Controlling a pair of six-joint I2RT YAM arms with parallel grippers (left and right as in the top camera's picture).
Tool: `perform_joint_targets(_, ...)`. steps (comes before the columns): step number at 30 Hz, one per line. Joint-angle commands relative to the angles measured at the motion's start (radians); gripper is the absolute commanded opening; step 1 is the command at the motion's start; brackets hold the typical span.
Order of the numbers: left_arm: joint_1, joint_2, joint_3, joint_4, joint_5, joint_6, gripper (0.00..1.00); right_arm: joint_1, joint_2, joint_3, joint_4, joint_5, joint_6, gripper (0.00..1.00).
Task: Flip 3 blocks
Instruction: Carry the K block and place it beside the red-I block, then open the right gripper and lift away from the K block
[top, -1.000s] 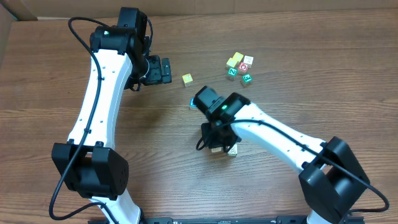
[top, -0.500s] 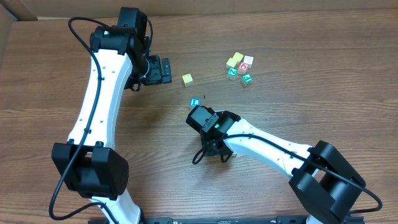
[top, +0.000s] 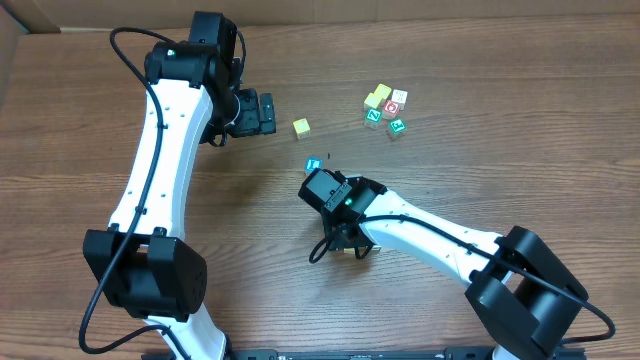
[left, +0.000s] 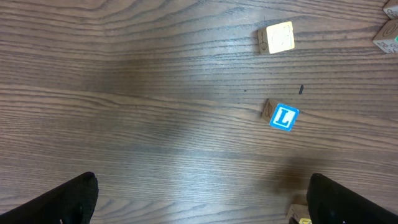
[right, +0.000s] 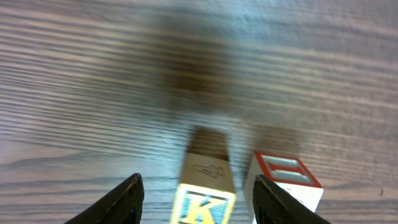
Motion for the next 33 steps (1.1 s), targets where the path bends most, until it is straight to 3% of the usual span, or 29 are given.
perform_joint_targets(1, -0.004, 0.008, 0.002, 0.003, -0.007, -0.014, 1.0, -0.003, -0.019, 0.095, 0.015, -0.045, -0.035, 0.56)
perform_joint_targets(4, -0.004, 0.008, 0.002, 0.003, -0.007, -0.014, 1.0, 0.005, -0.019, 0.098, 0.04, -0.074, -0.034, 0.49)
perform_joint_targets(8, -0.004, 0.008, 0.002, 0.003, -0.007, -0.014, 1.0, 0.023, -0.019, 0.09, 0.029, -0.098, -0.031, 0.23)
perform_joint_targets(11, -0.004, 0.008, 0.002, 0.003, -0.007, -0.014, 1.0, 0.045, -0.017, 0.085, -0.004, -0.102, -0.015, 0.12)
perform_joint_targets(25, -0.004, 0.008, 0.002, 0.003, -0.007, -0.014, 1.0, 0.073, -0.017, -0.051, 0.113, -0.085, 0.056, 0.08)
perform_joint_targets(33, -0.004, 0.008, 0.002, 0.003, -0.007, -0.014, 1.0, 0.073, -0.017, -0.068, 0.111, 0.019, 0.056, 0.08)
